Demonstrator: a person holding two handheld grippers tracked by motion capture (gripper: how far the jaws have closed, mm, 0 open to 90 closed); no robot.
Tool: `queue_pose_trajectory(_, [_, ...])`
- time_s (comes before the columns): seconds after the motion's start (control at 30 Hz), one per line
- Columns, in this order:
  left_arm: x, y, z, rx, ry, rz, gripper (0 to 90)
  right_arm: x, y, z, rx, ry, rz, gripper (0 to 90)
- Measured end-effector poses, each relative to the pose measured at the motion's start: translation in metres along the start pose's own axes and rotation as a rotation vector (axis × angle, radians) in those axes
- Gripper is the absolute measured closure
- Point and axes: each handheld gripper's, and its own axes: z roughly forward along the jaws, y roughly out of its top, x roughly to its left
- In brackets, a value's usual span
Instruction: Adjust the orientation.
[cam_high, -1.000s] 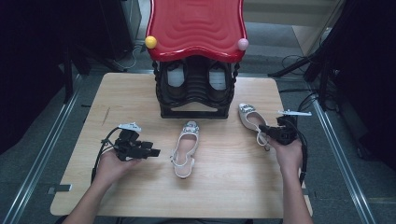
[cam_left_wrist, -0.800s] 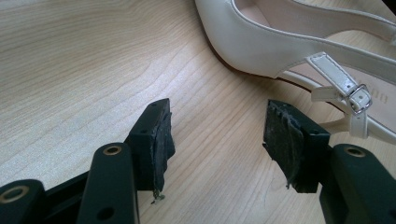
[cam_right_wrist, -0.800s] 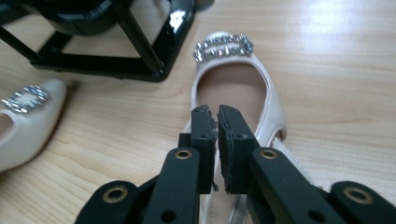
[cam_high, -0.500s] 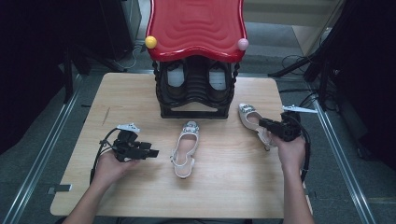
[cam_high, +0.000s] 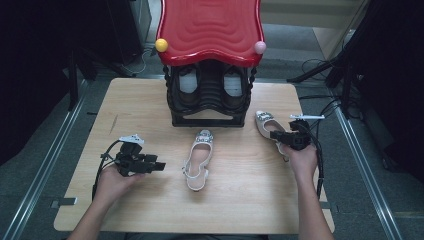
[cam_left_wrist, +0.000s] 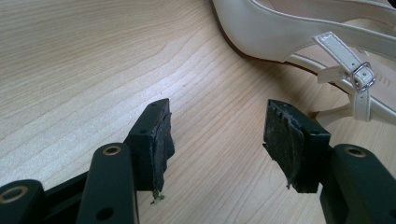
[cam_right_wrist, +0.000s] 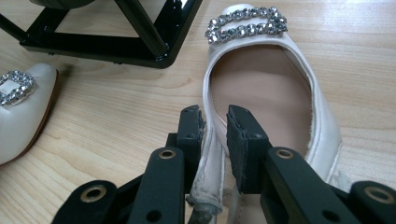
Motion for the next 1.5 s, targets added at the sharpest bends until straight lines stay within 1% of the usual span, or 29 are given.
queue_pose_trajectory(0.03, [0.0, 0.0, 0.0, 0.002, 0.001, 0.002, 41.8, 0.0, 0.0, 0.001, 0.003, -0.008, -0.01, 78.0])
queue_pose_trajectory(0.1, [0.0, -0.001, 0.0, 0.004, 0.001, 0.003, 41.8, 0.001, 0.0, 0.001, 0.01, -0.019, -0.013, 80.5])
queue_pose_trajectory(0.2, [0.0, -0.001, 0.0, 0.009, 0.003, 0.008, 41.8, 0.0, 0.001, 0.002, 0.014, -0.016, -0.017, 83.0])
queue_pose_trajectory(0.33, [0.0, 0.0, 0.0, 0.007, 0.004, 0.007, 41.8, -0.002, 0.002, 0.002, 0.026, 0.001, 0.0, 84.9])
queue_pose_trajectory(0.43, [0.0, 0.0, 0.001, 0.005, 0.003, 0.004, 41.8, -0.003, 0.003, 0.001, 0.02, 0.007, 0.021, 86.1])
queue_pose_trajectory(0.53, [0.0, 0.0, 0.001, 0.001, 0.002, 0.001, 41.8, -0.003, 0.004, -0.004, -0.003, 0.006, 0.03, 86.8])
queue_pose_trajectory(0.63, [0.0, 0.0, 0.001, 0.005, 0.003, 0.004, 41.8, -0.004, 0.006, -0.011, -0.033, 0.019, 0.042, 87.3])
queue_pose_trajectory(0.7, [0.0, 0.0, 0.001, 0.008, 0.003, 0.009, 41.8, -0.004, 0.006, -0.015, -0.047, 0.016, 0.035, 87.2])
queue_pose_trajectory(0.8, [-0.001, 0.0, 0.001, 0.004, -0.004, 0.008, 41.8, -0.003, 0.006, -0.019, -0.052, 0.012, 0.039, 87.3])
queue_pose_trajectory(0.9, [-0.001, 0.001, 0.001, 0.003, -0.002, 0.011, 41.7, -0.001, 0.006, -0.022, -0.055, 0.025, 0.045, 87.3])
queue_pose_trajectory(0.93, [-0.001, 0.001, 0.001, 0.003, -0.001, 0.009, 41.7, -0.001, 0.006, -0.023, -0.06, 0.038, 0.051, 87.3])
queue_pose_trajectory(1.03, [-0.001, 0.002, 0.002, 0.004, -0.006, 0.013, 41.7, 0.001, 0.005, -0.025, -0.061, 0.062, 0.069, 87.4])
queue_pose_trajectory(1.1, [-0.001, 0.003, 0.003, 0.008, -0.006, 0.02, 41.6, 0.004, 0.005, -0.027, -0.054, 0.074, 0.071, 87.4])
queue_pose_trajectory(1.17, [-0.002, 0.005, 0.004, 0.008, -0.01, 0.023, 41.6, 0.006, 0.004, -0.027, -0.055, 0.083, 0.067, 87.4])
queue_pose_trajectory(1.27, [-0.003, 0.006, 0.006, -0.005, -0.014, 0.023, 41.7, 0.012, 0.002, -0.03, -0.052, 0.096, 0.064, 87.4])
queue_pose_trajectory(1.33, [-0.003, 0.008, 0.008, 0.005, -0.016, 0.028, 41.7, 0.016, 0.001, -0.032, -0.05, 0.105, 0.065, 87.4])
queue_pose_trajectory(1.4, [-0.004, 0.01, 0.009, 0.001, -0.022, 0.033, 41.7, 0.021, 0.0, -0.034, -0.048, 0.112, 0.061, 87.4])
queue_pose_trajectory(1.5, [-0.005, 0.013, 0.012, 0.009, -0.028, 0.04, 41.7, 0.028, -0.003, -0.038, -0.047, 0.125, 0.053, 87.4])
